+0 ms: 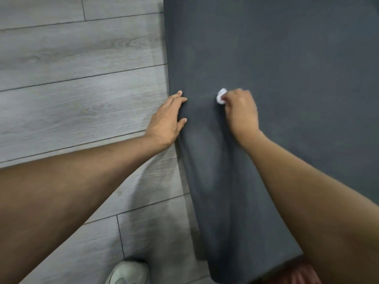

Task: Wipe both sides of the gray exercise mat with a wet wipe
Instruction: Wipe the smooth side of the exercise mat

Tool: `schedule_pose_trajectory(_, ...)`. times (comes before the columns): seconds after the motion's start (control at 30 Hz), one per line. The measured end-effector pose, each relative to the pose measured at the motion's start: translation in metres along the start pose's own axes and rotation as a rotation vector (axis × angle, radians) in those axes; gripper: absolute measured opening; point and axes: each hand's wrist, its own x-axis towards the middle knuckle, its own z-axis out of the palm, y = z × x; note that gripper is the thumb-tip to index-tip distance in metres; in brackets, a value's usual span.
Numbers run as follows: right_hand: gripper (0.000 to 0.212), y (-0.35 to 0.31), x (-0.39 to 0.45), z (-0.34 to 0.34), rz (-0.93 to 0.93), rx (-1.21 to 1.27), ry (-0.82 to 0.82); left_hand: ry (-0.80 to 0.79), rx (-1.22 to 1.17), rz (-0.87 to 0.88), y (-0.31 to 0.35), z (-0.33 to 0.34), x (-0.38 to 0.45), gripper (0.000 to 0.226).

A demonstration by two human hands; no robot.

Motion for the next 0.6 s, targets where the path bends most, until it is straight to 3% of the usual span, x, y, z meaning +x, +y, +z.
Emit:
schedule_pose_trajectory(0.07,0.028,0.007,0.028,0.001,0.305,0.024,0.018,0.005,-0.002,0.017,-0.002,0.001,0.001,0.055)
schedule_pose_trajectory(0.13,0.026,-0.009,0.029,0.005,0.33,0.05,-0.007,-0.001,-0.013,0.034,-0.006,0.002,0.003,0.055)
schedule_pose_trajectory(0.3,0.013,-0.046,-0.026,0.019,-0.261,0.171,-0.164,0.008,-0.024,0.049,-0.014,0.006,0.004,0.055)
schedule_pose_trajectory(0.37,0.011,-0.027,-0.006,0.02,-0.35,0.104,-0.108,0.011,-0.027,0.047,-0.014,0.009,0.003,0.055)
schedule_pose_trajectory(0.53,0.031,-0.006,0.087,0.032,0.125,0.016,0.001,0.011,-0.004,0.032,-0.013,0.011,0.004,0.053)
schedule_pose_trajectory(0.6,0.032,-0.015,0.096,0.033,0.174,0.032,-0.011,0.004,0.013,0.038,-0.013,0.011,0.005,0.053)
